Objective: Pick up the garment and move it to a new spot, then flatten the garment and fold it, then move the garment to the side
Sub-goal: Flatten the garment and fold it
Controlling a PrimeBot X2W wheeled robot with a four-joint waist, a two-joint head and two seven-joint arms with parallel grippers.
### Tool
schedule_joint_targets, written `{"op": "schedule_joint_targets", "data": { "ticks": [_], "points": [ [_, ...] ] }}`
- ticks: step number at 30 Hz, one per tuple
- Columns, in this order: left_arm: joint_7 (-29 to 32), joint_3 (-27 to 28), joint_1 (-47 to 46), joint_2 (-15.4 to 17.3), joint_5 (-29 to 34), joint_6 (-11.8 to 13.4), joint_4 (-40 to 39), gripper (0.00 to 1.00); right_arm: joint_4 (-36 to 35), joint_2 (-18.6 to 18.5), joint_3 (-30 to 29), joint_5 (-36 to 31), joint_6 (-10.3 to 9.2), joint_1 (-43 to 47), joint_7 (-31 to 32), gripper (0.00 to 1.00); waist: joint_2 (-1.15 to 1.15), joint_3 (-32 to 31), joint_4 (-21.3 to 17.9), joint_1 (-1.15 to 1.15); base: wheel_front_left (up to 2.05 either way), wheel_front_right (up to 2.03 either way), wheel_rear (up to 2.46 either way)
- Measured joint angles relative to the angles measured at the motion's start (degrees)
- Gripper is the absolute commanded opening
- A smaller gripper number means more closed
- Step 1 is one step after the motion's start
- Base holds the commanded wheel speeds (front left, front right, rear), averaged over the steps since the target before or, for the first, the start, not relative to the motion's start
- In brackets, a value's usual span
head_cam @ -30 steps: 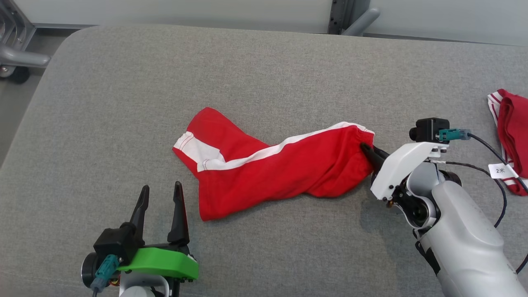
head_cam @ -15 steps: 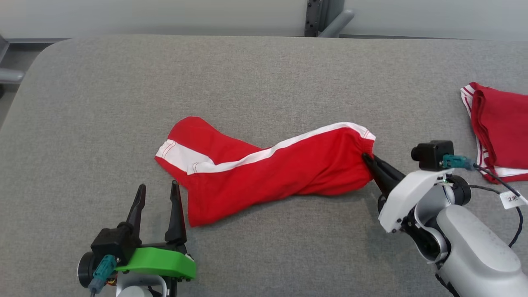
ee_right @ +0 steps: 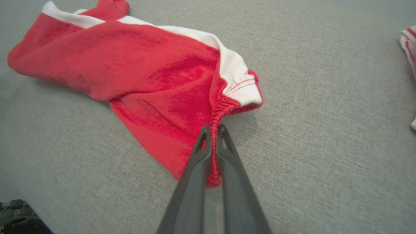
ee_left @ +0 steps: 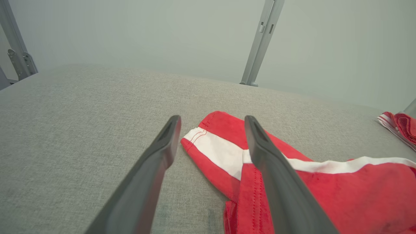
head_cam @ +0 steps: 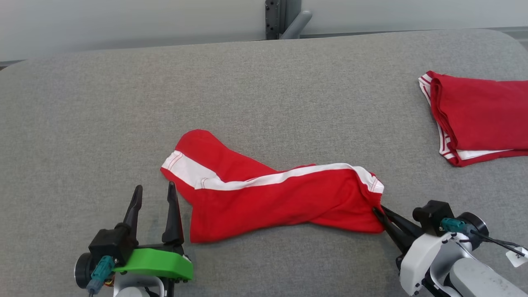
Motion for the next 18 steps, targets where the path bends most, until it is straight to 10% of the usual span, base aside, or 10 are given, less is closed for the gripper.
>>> {"op": "schedule_joint_targets", "data": {
  "ticks": [15, 17, 18],
  "points": [
    [0.0, -2.5, -0.6, 0.0, 0.0, -1.8, 4.4, 1.00, 11.4, 2.1, -2.5, -14.7, 0.03, 0.6, -7.7, 0.00, 0.00, 0.0, -2.2, 0.00, 0.00, 0.00, 0.00],
    [0.0, -2.5, -0.6, 0.0, 0.0, -1.8, 4.5, 1.00, 12.2, 3.4, -4.6, -14.7, 0.02, 0.9, -7.9, 0.31, 0.00, -0.1, -2.3, 0.00, 0.00, 0.00, 0.00],
    [0.0, -2.5, -0.6, 0.0, 0.0, -1.8, 4.5, 1.00, 12.3, 4.0, -5.8, -14.6, 0.03, 1.2, -8.0, 0.31, 0.00, -0.1, -2.4, 0.00, 0.00, 0.00, 0.00]
  ]
}}
